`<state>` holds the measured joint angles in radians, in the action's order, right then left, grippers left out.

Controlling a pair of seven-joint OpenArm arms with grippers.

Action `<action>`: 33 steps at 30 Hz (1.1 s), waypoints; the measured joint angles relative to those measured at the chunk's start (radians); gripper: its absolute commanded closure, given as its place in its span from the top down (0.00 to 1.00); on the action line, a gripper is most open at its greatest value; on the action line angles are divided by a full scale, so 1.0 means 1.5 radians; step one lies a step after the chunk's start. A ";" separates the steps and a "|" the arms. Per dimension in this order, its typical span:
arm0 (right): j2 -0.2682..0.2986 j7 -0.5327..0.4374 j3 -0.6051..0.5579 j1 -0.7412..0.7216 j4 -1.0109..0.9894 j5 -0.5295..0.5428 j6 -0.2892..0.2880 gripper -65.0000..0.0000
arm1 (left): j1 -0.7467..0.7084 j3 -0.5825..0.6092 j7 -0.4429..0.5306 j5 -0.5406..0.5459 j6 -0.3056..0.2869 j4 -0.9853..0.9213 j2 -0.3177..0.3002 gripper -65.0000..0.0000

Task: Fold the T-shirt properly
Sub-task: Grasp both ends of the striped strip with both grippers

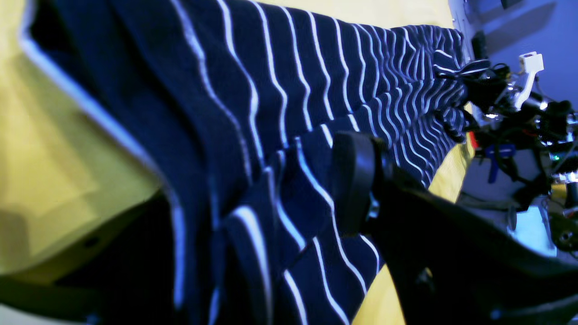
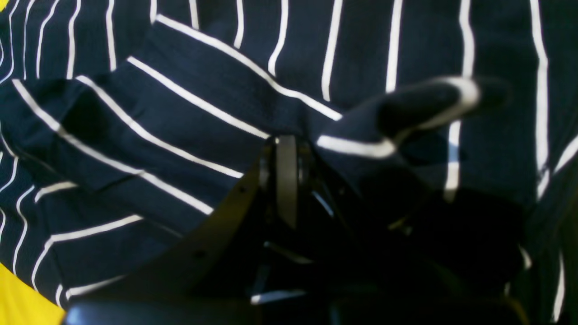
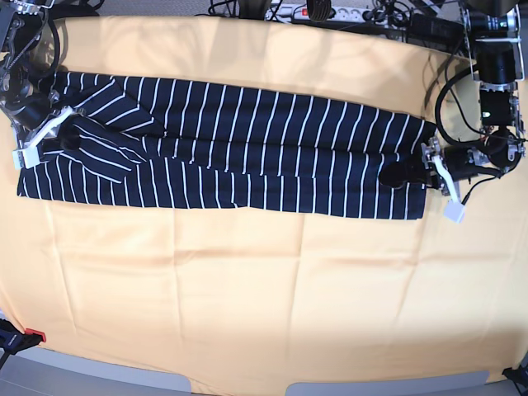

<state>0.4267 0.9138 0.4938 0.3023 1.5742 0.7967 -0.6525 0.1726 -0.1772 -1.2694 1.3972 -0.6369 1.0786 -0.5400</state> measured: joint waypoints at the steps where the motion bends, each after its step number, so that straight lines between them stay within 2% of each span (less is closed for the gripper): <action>1: 0.000 0.000 0.000 0.000 0.000 0.000 0.000 0.00 | 0.000 0.000 -0.003 0.006 -0.005 0.000 0.002 0.49; 3: 0.000 0.000 0.000 0.000 0.000 0.000 -0.002 0.00 | 0.000 0.000 -0.003 0.007 -0.010 0.000 0.002 0.34; 6: 0.000 0.003 0.000 -0.001 0.000 0.016 -0.010 0.00 | 0.004 0.001 0.011 -0.009 -0.009 0.000 -0.001 0.02; 7: 0.000 0.005 0.000 -0.001 -0.002 0.027 -0.010 0.00 | 0.005 0.003 0.017 -0.018 -0.010 0.000 -0.005 0.00; 9: 0.002 0.008 0.000 -0.005 -0.003 0.047 -0.010 0.04 | 0.009 0.005 0.033 -0.039 -0.002 0.000 -0.013 0.00; 12: 0.002 0.025 -0.001 -0.018 -0.003 0.088 -0.010 0.27 | 0.008 0.009 0.054 -0.059 0.017 -0.001 -0.039 0.00; 14: 0.000 0.033 -0.001 -0.031 -0.004 0.113 -0.022 0.35 | 0.005 0.009 0.059 -0.073 0.019 -0.001 -0.057 0.00; 22: 0.000 0.144 -0.003 -0.091 -0.004 0.245 -0.026 0.35 | 0.005 0.009 0.063 -0.084 0.021 -0.003 -0.154 0.00; 27: 0.000 0.150 -0.003 -0.091 -0.004 0.256 -0.027 0.35 | 0.005 0.009 0.060 -0.073 0.021 -0.003 -0.211 0.00; 30: -0.001 0.149 -0.003 -0.092 -0.004 0.255 -0.027 0.35 | 0.005 0.009 -0.009 0.039 0.013 -0.004 -0.223 0.00; 31: -0.003 0.149 -0.003 -0.091 -0.004 0.255 -0.027 0.35 | 0.006 0.009 -0.037 0.056 -0.002 -0.003 -0.222 0.00; 33: -0.006 0.149 -0.003 -0.091 -0.004 0.254 -0.027 0.35 | 0.006 0.009 -0.058 0.040 0.000 0.004 -0.217 0.00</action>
<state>0.4171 1.1378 0.4900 0.1661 1.5677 1.1782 -0.6926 0.1810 -0.1631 -1.3563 1.4567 -0.6365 1.0843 -0.8661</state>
